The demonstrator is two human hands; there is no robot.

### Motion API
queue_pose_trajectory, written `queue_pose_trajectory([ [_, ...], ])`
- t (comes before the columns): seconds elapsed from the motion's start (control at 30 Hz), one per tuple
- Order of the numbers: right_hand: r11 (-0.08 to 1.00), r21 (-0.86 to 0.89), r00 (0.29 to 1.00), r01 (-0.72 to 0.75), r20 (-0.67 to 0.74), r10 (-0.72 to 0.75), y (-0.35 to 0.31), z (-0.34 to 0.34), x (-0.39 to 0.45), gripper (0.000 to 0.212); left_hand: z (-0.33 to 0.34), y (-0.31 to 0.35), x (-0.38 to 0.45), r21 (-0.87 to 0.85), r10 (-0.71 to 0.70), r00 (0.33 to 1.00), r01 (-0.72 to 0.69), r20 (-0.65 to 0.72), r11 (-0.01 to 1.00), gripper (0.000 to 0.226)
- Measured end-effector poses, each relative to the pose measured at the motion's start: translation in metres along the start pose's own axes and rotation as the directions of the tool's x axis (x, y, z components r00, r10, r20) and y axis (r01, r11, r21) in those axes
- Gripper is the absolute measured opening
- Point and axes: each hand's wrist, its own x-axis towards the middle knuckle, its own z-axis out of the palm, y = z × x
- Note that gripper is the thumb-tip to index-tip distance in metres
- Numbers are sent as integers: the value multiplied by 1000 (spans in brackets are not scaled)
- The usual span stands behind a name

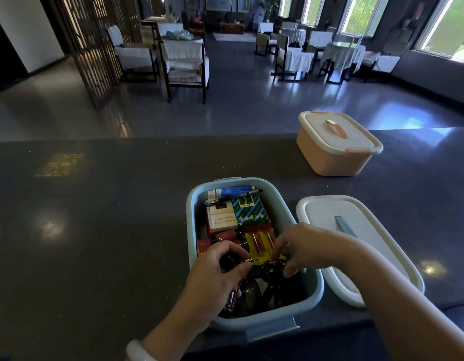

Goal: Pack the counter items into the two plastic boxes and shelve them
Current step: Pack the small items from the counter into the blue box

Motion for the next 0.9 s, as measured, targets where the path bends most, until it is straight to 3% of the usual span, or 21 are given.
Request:
queue_pose_trajectory([
  [0.1,999,38,1000,-10,-6,10,1,9,10,25,0,-1,1,43,11,1000,-11,0,999,12],
  [0.4,1000,25,998,17,66,-18,-4,7,25,21,1,0,1,106,33,999,-32,-1,994,14],
  [0.67,966,194,975,173,-174,-140,-7,4,9,32,1,5,5,37,36,994,-41,107,998,22],
  [0.8,914,318,968,250,-67,-241,-16,2,-3,33,7,9,13,107,105,985,-120,134,987,34],
  [0.9,925,299,972,234,-49,-230,-14,-2,-11,25,14,14,19,156,143,978,-166,151,974,43],
])
